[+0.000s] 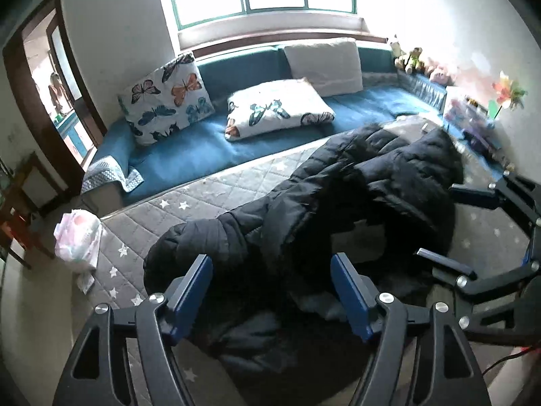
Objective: Fold large clothes
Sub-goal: 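Grasp the black puffer jacket with the left tool while the right tool grasps it too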
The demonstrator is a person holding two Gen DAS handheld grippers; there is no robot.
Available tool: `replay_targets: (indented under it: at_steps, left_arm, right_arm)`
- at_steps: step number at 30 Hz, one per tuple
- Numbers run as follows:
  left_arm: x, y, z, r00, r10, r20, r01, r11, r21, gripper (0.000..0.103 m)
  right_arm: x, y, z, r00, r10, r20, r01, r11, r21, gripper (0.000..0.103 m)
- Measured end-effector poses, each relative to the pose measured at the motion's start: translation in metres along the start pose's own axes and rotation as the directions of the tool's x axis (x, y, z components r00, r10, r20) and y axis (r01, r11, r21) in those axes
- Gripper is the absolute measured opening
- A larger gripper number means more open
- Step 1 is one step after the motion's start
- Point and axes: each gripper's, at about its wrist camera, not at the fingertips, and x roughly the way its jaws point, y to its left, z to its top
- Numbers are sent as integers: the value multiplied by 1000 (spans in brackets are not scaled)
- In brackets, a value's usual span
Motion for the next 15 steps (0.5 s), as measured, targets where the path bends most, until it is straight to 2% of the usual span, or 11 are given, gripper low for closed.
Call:
replay_targets:
  at_steps: [2,4,5,6,7,8,9,10,15]
  left_arm:
    - [20,5,4,1000,4,-29,-4,1000,-5,77]
    - [41,6,7,998,-13,-58,12,1000,-18,72]
    - [49,7,7,997,-22,-68,21,1000,-19,61]
    - [59,7,5,996,-38,-83,37,999,-15,53]
    - [67,7,4,994,-52,-99,51,999,-15,33]
    - [74,7,2,990,-79,-116,77,997,-20,12]
    - [78,7,1,986,-113,-125,110,993,-34,10]
    - [79,7,-1,986,-123,-113,119,992,-39,9]
    - [40,-4,-11,991,-130,-41,130,991,7,7]
  right_arm:
    - [14,-4,2,1000,7,-28,-6,1000,18,80]
    - [29,-8,3,998,14,-57,-12,999,30,72]
    - [33,-7,3,997,17,-69,-14,999,33,68]
    - [39,-8,2,996,23,-88,-19,999,44,56]
    - [44,-9,1,993,43,-108,-37,998,56,35]
    - [49,-10,-1,989,75,-128,-66,995,71,24]
    - [50,-9,-1,987,85,-136,-75,994,79,16]
    - [46,-7,-3,989,84,-126,-75,994,75,13]
    - [2,-6,-13,993,109,-53,-105,992,70,10]
